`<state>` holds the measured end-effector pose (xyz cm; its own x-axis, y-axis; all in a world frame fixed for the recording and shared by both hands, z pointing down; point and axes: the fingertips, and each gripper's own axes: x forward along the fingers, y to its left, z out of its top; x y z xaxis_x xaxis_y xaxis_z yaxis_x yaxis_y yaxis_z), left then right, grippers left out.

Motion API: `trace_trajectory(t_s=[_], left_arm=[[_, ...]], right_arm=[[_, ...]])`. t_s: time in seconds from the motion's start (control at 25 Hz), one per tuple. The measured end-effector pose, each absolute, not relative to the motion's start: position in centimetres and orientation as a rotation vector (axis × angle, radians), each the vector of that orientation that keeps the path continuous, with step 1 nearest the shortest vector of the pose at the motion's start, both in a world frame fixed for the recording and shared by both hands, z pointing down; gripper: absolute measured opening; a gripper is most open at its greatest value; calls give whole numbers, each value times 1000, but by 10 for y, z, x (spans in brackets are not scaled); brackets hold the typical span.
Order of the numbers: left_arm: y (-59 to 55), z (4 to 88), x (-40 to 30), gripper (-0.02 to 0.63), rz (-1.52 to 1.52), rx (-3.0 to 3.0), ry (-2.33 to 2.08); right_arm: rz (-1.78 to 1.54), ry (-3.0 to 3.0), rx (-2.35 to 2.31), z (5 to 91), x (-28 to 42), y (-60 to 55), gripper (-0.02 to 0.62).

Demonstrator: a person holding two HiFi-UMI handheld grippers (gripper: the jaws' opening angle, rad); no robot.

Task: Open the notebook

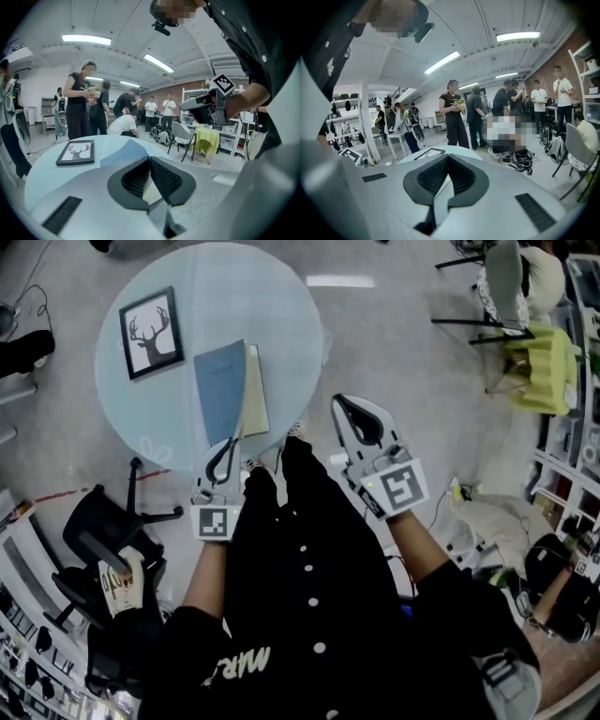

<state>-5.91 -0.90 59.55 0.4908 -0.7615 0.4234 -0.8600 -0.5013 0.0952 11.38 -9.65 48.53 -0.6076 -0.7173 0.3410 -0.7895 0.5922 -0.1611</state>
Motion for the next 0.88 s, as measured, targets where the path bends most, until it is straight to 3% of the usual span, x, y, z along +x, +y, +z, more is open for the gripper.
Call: trace_trajectory(t_s=[0.88], left_arm=[[-5,556,-170,18,-243,1980,-1725]], right_arm=[[423,-2583,1152,483,80,-94,2]])
